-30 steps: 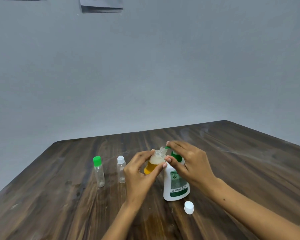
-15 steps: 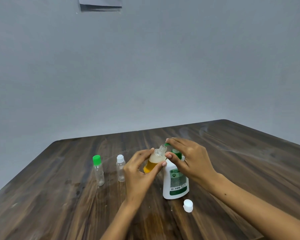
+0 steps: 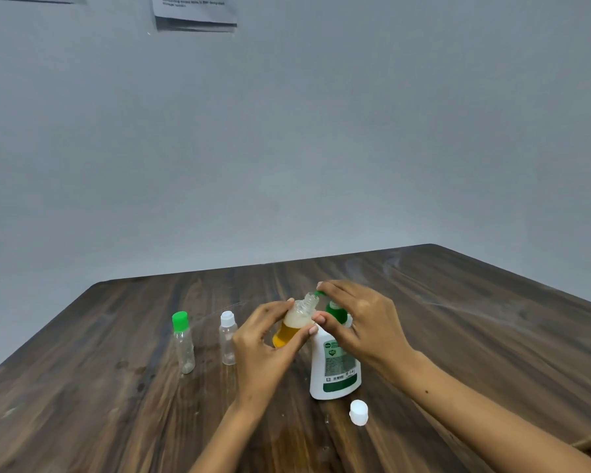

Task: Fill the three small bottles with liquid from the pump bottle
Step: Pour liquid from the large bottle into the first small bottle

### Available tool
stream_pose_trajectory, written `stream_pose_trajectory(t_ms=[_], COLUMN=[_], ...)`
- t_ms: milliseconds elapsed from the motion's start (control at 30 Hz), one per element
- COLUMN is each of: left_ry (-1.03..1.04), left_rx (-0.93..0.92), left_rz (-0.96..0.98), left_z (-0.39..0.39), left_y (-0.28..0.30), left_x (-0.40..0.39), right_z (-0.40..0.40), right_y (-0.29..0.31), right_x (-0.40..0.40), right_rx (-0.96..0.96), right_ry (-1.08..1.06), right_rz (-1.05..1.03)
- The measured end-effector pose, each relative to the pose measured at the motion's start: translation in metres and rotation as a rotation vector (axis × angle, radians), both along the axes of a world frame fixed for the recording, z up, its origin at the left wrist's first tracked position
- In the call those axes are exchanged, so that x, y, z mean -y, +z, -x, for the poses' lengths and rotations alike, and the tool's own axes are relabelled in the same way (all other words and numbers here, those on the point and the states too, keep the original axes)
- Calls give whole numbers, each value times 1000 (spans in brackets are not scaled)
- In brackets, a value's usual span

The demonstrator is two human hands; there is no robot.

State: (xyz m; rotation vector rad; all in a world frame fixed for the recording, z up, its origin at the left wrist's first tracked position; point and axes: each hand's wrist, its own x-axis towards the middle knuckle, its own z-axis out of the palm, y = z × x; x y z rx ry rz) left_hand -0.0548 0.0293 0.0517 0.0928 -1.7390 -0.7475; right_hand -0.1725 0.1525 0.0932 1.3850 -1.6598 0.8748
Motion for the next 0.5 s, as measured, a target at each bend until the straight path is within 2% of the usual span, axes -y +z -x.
stream_pose_trajectory(t_ms=[100,267,500], left_ry=[-12,4,-16], left_rx=[6,1,6], left_rz=[8,-7,-1], left_z=[-1,1,0], left_y=[1,-1,-1], left_x=[-1,2,2], right_z=[-2,0,-6], right_y=[-7,7,-6], right_x=[2,-1,2], right_rx=[47,-19,51], right_ry=[6,-2,-7], right_rz=[2,-6,10])
